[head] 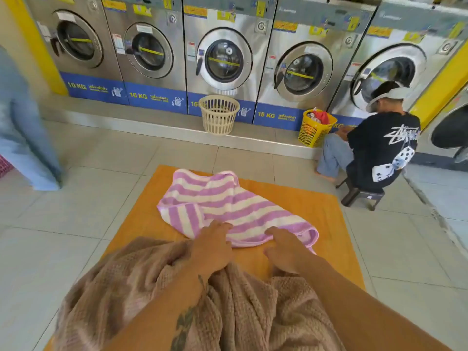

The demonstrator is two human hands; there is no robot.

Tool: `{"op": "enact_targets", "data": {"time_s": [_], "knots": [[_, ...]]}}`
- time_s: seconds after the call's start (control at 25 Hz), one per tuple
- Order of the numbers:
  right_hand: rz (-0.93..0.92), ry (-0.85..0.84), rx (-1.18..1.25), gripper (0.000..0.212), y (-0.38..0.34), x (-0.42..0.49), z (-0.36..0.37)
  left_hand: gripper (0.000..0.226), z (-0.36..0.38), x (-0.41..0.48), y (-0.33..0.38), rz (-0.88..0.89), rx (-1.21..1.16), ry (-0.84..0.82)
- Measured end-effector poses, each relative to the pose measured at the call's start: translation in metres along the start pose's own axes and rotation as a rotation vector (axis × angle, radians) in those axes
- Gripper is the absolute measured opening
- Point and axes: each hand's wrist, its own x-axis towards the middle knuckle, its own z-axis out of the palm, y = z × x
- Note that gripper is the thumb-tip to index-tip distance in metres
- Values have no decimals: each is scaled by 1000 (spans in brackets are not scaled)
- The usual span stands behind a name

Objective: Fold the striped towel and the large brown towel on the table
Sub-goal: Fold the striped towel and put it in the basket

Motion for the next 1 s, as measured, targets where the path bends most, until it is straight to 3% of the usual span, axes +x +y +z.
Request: {"op": "enact_targets", "data": {"time_s": [0.12,0.24,0.4,0.48,0.6,0.72,0.8,0.88,1.0], "knots": [[-18,58,-187,60,-2,18,-4,58,3,15,0,84,184,-206],[4,56,-335,65,-3,26,-5,53,14,22,-3,43,275,-325],[-33,21,-481,78,8,33,4,16,19,26,-5,25,358,-282],[-59,49,-552,84,12,35,9,16,14,24,-7,46,297,-242],[-99,76,-603,85,5,36,14,14,2,17,-14,126,403,-62],[-106,-187,-505,58,-18,30,14,23,-20,13,-21,47,475,167],[-140,-326,-385,33,-29,27,18,32,-33,9,-26,-93,422,192],[-179,-377,-302,34,-38,25,12,36,-40,1,-27,-199,288,163],[-60,-418,6,46,-43,30,1,30,-40,-10,-20,-226,-2,118]]}}
